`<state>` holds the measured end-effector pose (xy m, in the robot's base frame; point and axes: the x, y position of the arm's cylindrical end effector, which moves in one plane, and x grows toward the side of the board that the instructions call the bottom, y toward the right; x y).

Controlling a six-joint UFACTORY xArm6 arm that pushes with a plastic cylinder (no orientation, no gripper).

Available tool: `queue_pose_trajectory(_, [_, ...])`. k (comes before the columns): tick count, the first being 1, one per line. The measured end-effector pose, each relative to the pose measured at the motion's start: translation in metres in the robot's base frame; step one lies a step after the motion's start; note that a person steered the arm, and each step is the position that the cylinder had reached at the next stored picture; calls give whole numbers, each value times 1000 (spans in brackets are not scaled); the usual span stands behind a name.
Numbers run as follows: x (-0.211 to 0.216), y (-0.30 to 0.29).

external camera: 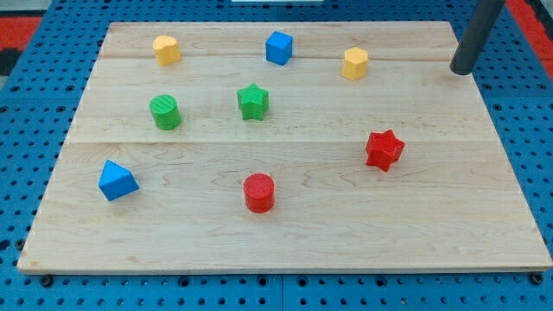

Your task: Point your arm to the green star

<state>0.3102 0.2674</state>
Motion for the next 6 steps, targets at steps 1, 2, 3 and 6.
queue_pose_trajectory(1, [11,-21])
queue_pose_trajectory(2, [64,-78])
queue_pose_trajectory(3, [95,-147])
queue_pose_trajectory(6, [126,-277])
